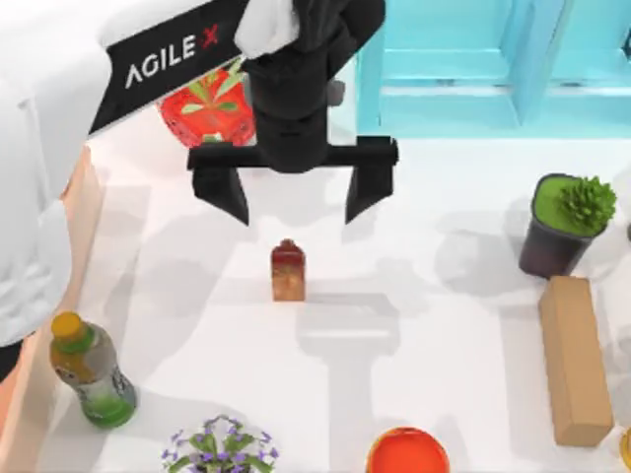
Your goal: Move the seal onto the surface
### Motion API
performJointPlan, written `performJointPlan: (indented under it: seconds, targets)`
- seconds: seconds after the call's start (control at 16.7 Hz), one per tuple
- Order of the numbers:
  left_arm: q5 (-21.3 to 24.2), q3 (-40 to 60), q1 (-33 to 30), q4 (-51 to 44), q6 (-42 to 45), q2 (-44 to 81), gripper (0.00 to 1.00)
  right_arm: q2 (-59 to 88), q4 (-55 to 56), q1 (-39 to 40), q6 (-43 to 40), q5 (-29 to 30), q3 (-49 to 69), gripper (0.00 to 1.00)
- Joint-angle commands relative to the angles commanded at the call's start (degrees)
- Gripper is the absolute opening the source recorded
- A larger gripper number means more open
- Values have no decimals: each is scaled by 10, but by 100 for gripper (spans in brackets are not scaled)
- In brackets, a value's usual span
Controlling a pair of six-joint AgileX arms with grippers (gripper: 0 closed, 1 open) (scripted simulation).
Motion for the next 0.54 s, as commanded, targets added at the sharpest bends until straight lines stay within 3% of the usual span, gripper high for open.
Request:
performJointPlan:
  seconds: [0.3,0.54]
  targets:
    - [-1,111,0,-124,1,-5,100,0,0,0,0,0,0,100]
    - [-2,139,0,-157,1,-5,100,0,0,0,0,0,0,100]
